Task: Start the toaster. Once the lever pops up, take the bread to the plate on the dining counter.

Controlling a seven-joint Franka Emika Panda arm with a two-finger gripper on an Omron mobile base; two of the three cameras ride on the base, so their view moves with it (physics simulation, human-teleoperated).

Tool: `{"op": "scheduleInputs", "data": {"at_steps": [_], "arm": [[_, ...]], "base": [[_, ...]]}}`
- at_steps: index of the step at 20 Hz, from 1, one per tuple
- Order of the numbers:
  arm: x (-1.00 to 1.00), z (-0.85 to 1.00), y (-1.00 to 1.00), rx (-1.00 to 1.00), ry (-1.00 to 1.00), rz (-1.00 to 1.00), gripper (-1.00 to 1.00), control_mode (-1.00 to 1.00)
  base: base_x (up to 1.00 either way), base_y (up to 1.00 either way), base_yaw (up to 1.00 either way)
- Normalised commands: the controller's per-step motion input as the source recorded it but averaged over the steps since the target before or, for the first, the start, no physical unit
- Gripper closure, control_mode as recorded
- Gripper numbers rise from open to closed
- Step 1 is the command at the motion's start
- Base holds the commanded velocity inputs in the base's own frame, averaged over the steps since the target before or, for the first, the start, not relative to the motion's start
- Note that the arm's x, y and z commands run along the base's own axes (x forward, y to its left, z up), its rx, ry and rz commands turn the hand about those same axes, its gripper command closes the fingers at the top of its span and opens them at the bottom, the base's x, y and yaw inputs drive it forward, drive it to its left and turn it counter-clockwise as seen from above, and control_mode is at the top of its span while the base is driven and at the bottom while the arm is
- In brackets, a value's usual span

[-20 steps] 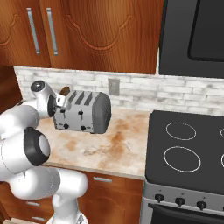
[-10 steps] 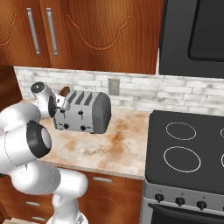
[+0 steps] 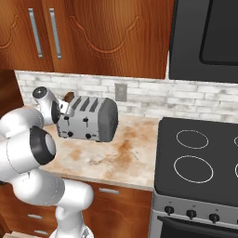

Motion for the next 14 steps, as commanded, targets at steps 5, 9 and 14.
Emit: {"op": "scheduleInputs", "data": {"at_steps": [5,9,14], "arm": [[0.03,0.00,0.07,0.00,0.00,0.00,-1.00,-1.00],[0.05,0.00,0.06,0.00,0.00,0.00,-1.00,-1.00],[0.01,0.00,0.00,0.00,0.00,0.00,-1.00,-1.00]], "base": [[0.00,0.00,0.00],[0.00,0.00,0.00],[0.00,0.00,0.00]]}}
